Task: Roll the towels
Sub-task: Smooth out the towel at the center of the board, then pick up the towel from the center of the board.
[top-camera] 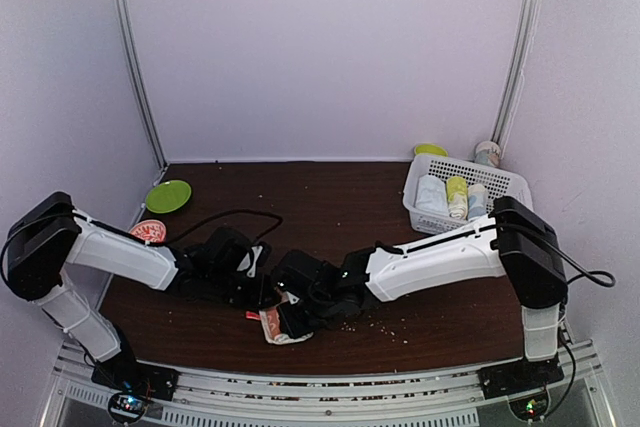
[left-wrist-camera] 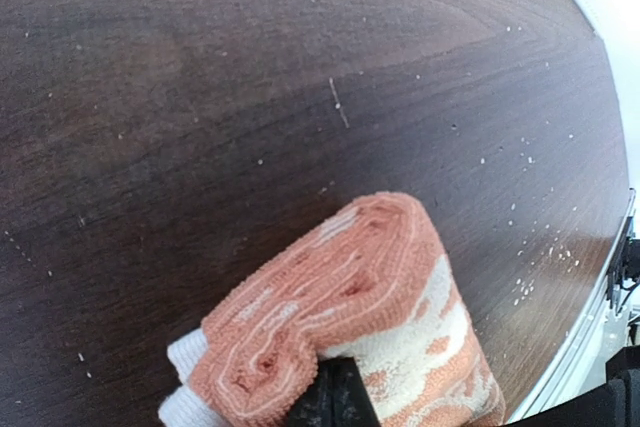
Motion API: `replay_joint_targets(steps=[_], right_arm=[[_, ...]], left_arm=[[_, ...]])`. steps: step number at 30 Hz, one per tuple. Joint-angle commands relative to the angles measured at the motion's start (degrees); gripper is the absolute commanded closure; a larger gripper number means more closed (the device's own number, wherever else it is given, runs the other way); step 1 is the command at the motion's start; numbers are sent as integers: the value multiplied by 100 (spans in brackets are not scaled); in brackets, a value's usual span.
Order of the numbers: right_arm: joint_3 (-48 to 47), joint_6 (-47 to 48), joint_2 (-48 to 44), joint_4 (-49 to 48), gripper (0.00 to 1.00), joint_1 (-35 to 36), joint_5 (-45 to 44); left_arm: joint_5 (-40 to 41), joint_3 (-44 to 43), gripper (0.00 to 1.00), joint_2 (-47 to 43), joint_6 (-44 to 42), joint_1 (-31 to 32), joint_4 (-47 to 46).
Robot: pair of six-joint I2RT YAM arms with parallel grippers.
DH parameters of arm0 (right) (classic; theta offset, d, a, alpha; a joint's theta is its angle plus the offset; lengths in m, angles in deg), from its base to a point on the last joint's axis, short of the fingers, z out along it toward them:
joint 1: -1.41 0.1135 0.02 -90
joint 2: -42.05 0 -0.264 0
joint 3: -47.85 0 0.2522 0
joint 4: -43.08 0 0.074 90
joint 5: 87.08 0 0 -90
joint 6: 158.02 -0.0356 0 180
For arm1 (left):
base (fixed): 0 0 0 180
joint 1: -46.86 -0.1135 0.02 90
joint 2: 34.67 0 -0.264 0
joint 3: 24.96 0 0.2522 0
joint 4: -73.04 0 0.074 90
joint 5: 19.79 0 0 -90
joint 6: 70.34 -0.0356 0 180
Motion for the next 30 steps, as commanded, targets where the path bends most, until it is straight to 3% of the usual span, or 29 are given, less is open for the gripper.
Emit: replay_joint_targets(steps=[1, 8, 14, 24, 30], right_arm=[[141, 112, 26, 361, 75, 41, -109], [718, -166, -980, -166, 56, -184, 56], [1792, -950, -1366, -1607, 44, -784, 895], [2445, -1932, -627, -3589, 44, -1336, 2023], [2562, -2402, -198, -4218, 44, -1321, 2259]], left_arm=[[207, 348, 100, 338, 98, -32, 541], [239, 372, 100, 457, 85, -33, 446], [221, 505, 100, 460, 107, -26, 261], [203, 797, 100, 415, 226, -23, -113], [171, 981, 100, 452, 382, 16, -369]])
